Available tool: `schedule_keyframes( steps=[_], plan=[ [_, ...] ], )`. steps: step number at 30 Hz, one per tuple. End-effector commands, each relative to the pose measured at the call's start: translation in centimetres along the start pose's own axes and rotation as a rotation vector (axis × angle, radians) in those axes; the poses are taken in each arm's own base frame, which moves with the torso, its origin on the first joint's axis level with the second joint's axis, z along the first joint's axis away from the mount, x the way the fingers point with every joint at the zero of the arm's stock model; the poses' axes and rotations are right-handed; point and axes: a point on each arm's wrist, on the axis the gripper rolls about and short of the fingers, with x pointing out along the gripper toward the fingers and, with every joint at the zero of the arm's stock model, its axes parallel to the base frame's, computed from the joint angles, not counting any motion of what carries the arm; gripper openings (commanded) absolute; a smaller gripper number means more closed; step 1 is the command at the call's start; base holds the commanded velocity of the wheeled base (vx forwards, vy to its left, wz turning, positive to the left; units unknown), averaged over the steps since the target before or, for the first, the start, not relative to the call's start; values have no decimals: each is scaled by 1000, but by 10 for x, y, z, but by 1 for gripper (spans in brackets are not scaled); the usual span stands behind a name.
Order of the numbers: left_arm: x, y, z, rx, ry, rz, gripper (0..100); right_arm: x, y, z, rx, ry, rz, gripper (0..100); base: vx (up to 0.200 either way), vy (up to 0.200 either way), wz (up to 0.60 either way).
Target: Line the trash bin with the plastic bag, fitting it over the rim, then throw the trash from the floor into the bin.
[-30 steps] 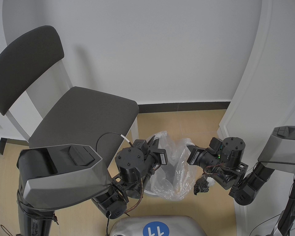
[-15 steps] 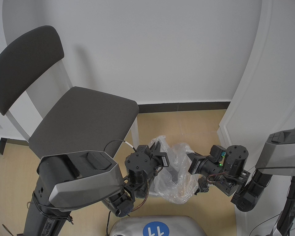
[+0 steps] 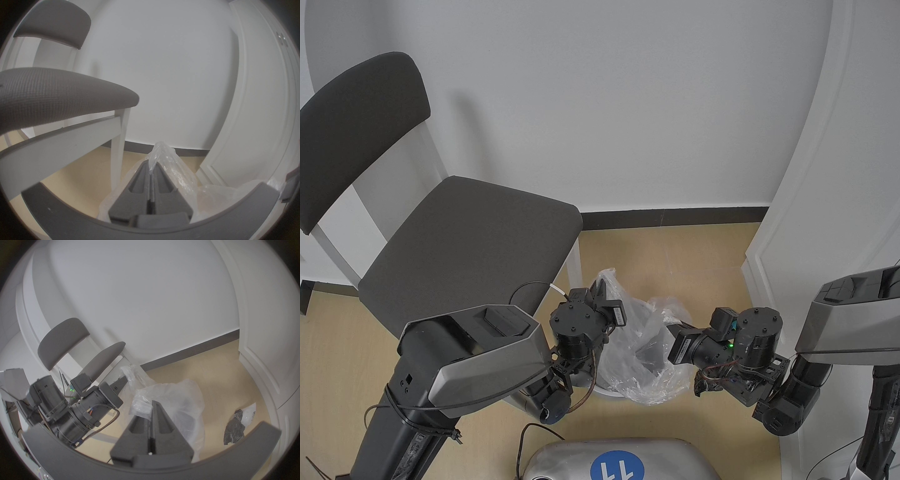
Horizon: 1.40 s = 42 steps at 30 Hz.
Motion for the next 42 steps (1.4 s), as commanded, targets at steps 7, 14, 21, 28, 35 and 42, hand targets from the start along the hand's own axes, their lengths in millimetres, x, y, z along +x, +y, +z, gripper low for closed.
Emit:
schedule_keyframes(
  steps=[7, 14, 21, 28, 35, 42],
  plan=[
    [16, 5, -5, -5, -45, 35, 0, 17, 7, -2, 71, -67, -18, 0, 0, 0, 0],
    [17, 4, -8, -4, -49, 60, 0, 25, 5, -16, 72, -46, -38, 0, 0, 0, 0],
    [7, 8, -15, 19, -3, 56, 0, 23, 5, -33, 43, 6, -49, 0, 0, 0, 0],
    [-11, 18, -13, 129, 72, 54, 0, 18, 2, -39, -10, 39, -57, 0, 0, 0, 0],
    [-34, 34, 10, 283, 130, 61, 0, 3, 4, -33, -79, 63, -42, 0, 0, 0, 0],
    [-58, 30, 35, 317, 149, 1, 0, -4, 15, -50, -90, 138, 21, 0, 0, 0, 0]
  ],
)
